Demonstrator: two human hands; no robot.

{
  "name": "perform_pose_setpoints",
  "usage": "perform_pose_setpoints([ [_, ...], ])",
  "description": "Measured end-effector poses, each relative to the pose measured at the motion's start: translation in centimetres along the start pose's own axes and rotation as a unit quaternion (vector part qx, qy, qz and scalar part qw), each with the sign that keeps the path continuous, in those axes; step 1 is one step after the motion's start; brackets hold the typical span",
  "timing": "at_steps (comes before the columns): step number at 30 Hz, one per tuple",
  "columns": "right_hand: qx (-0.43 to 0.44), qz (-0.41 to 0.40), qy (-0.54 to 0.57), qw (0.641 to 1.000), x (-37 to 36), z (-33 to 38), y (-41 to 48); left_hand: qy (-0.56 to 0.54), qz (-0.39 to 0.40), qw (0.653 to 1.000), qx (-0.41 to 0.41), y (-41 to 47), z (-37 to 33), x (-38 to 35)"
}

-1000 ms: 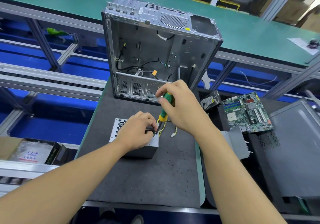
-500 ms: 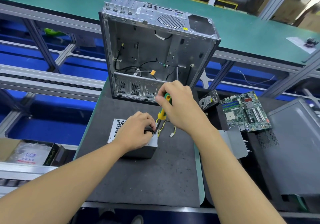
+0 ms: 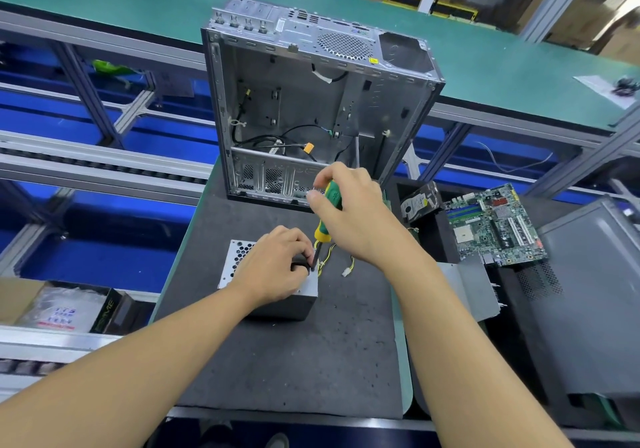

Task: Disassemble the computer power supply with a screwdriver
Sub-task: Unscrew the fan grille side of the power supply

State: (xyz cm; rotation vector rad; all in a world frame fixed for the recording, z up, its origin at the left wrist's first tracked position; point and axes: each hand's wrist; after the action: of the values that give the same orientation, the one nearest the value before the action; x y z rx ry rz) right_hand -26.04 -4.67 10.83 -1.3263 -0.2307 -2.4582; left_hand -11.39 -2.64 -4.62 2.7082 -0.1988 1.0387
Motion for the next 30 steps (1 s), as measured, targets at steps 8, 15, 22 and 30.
perform_pose_setpoints([
  [8, 0.031, -0.033, -0.021, 0.999, 0.49, -0.07, -0.23, 0.006, 0.005, 1.0, 0.005, -0.09, -0.07, 0.04],
  [15, 0.026, -0.001, 0.002, 1.0, 0.43, -0.12, -0.45, 0.003, 0.004, 1.0, 0.006, 0.03, 0.06, 0.02],
  [22, 0.039, -0.041, 0.011, 0.998, 0.38, -0.46, -0.28, -0.01, 0.004, 1.0, 0.006, -0.05, -0.04, 0.05],
  [30, -0.002, -0.03, 0.034, 0.999, 0.81, -0.17, -0.32, -0.006, 0.003, 1.0, 0.004, -0.04, -0.05, 0.08],
])
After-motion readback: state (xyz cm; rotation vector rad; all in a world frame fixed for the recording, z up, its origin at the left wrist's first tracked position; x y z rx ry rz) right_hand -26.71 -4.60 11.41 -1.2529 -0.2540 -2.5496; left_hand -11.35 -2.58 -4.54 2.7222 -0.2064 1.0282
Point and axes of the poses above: each hand's wrist, its own y-axis towards the middle knuckle, its own x-axis out of the back of the hand, z = x × y, and after that the axes turned 7 degrees about -y, right-handed
